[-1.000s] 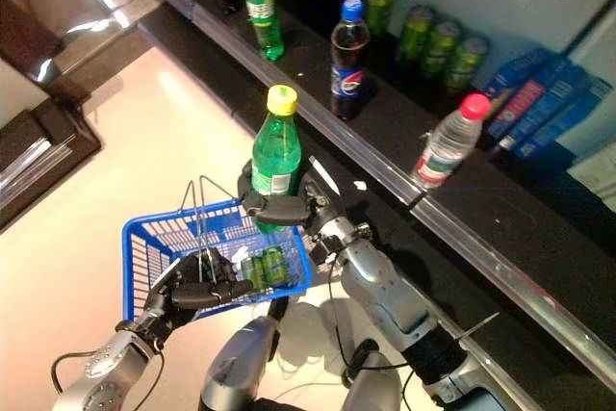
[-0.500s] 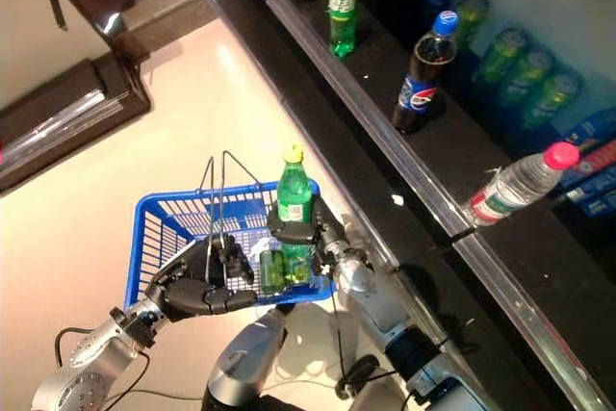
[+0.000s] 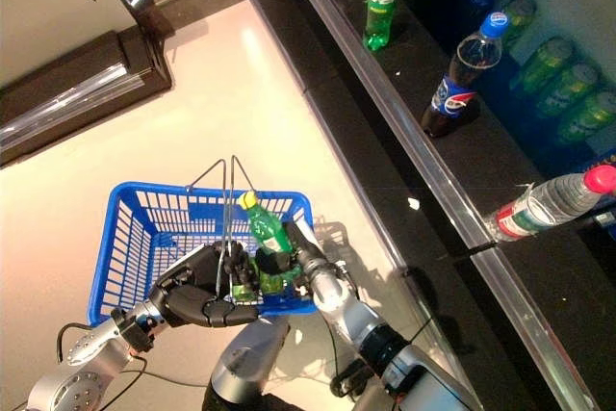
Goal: Pick up the drink and place into the basket.
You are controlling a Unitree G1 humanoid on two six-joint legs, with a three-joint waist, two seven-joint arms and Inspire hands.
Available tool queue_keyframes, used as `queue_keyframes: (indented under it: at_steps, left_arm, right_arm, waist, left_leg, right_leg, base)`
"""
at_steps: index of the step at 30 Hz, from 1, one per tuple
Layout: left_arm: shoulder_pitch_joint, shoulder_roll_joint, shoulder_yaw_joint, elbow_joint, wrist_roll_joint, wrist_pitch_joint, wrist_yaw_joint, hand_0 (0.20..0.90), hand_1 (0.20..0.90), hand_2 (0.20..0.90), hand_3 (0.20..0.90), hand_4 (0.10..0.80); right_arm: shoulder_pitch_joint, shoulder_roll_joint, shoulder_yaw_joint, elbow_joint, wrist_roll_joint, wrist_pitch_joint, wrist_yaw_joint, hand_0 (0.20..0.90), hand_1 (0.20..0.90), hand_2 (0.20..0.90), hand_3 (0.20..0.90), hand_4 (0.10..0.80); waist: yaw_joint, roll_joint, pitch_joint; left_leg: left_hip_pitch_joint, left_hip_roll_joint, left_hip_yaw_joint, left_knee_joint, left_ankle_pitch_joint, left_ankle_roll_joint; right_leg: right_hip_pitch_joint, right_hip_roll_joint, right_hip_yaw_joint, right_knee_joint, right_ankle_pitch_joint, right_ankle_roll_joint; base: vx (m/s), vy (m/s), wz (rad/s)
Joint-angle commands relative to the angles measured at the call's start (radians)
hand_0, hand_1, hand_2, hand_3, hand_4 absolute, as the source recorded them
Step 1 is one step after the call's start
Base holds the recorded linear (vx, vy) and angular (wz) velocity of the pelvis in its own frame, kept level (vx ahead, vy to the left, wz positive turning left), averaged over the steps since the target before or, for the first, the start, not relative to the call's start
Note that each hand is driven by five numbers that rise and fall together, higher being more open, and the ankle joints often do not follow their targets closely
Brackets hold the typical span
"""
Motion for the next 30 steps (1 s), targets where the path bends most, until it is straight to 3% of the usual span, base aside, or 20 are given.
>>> queue_keyframes:
  at_steps: [1,10,13,19,22,29,30]
  left_arm:
    - [-0.14,-0.051,0.029,-0.316,-0.119,-0.168,-0.195,0.3,0.3,0.3,0.2,0.1]
    - [-0.144,-0.04,0.046,-0.333,-0.118,-0.119,-0.206,0.3,0.3,0.3,0.2,0.1]
    - [-0.145,-0.035,0.043,-0.341,-0.104,-0.124,-0.202,0.3,0.3,0.3,0.2,0.1]
    - [-0.159,-0.041,0.03,-0.35,-0.083,-0.114,-0.185,0.3,0.3,0.3,0.2,0.1]
    - [-0.176,-0.047,0.024,-0.353,-0.091,-0.107,-0.169,0.3,0.3,0.3,0.2,0.1]
    - [-0.199,-0.053,0.009,-0.367,-0.077,-0.079,-0.16,0.3,0.3,0.3,0.2,0.1]
    - [-0.203,-0.054,0.007,-0.367,-0.077,-0.077,-0.158,0.3,0.3,0.3,0.2,0.1]
  right_arm:
    - [-0.083,0.064,0.04,0.019,-0.098,-0.021,0.014,0.3,0.3,0.3,0.2,0.1]
    - [-0.142,0.036,0.127,0.081,-0.424,0.001,0.176,0.3,0.3,0.3,0.2,0.1]
    - [-0.148,0.041,0.154,0.077,-0.437,0.043,0.193,0.3,0.3,0.3,0.2,0.1]
    - [-0.191,0.087,0.12,0.18,-0.488,0.151,0.03,0.3,0.3,0.3,0.2,0.1]
    - [-0.204,0.098,0.111,0.203,-0.539,0.224,0.037,0.3,0.3,0.3,0.2,0.1]
    - [-0.219,0.107,0.094,0.244,-0.49,0.266,0.013,0.3,0.3,0.3,0.2,0.1]
    - [-0.22,0.108,0.094,0.247,-0.486,0.265,0.015,0.321,0.321,0.321,0.225,0.125]
  waist:
    - [0.009,-0.014,-0.094]
    - [0.039,-0.036,-0.075]
    - [0.045,-0.043,-0.067]
    - [0.054,-0.044,-0.056]
    - [0.05,-0.045,-0.054]
    - [0.057,-0.061,-0.05]
    - [0.057,-0.062,-0.05]
  left_leg:
    - [-0.082,-0.024,-0.006,0.123,-0.031,0.028]
    - [-0.089,-0.018,-0.024,0.114,-0.028,0.03]
    - [-0.09,-0.016,-0.028,0.107,-0.026,0.033]
    - [-0.09,-0.014,-0.033,0.1,-0.02,0.034]
    - [-0.089,-0.014,-0.031,0.095,-0.018,0.035]
    - [-0.08,-0.011,-0.036,0.087,-0.019,0.035]
    - [-0.08,-0.01,-0.036,0.087,-0.019,0.035]
  right_leg:
    - [0.109,0.041,0.003,-0.246,0.2,-0.017]
    - [0.116,0.058,0.002,-0.259,0.203,-0.011]
    - [0.115,0.063,0.005,-0.264,0.205,-0.011]
    - [0.116,0.067,0.005,-0.267,0.211,-0.01]
    - [0.114,0.068,0.012,-0.269,0.214,-0.006]
    - [0.122,0.072,0.007,-0.277,0.219,-0.004]
    - [0.123,0.072,0.007,-0.278,0.22,-0.004]
  base:
    - [0.017,-0.053,0.03]
    - [0.009,-0.072,0.06]
    - [-0.003,-0.066,0.0]
    - [0.003,-0.023,0.01]
    - [0.0,0.0,0.0]
    - [0.017,-0.022,0.07]
    - [0.0,0.0,0.0]
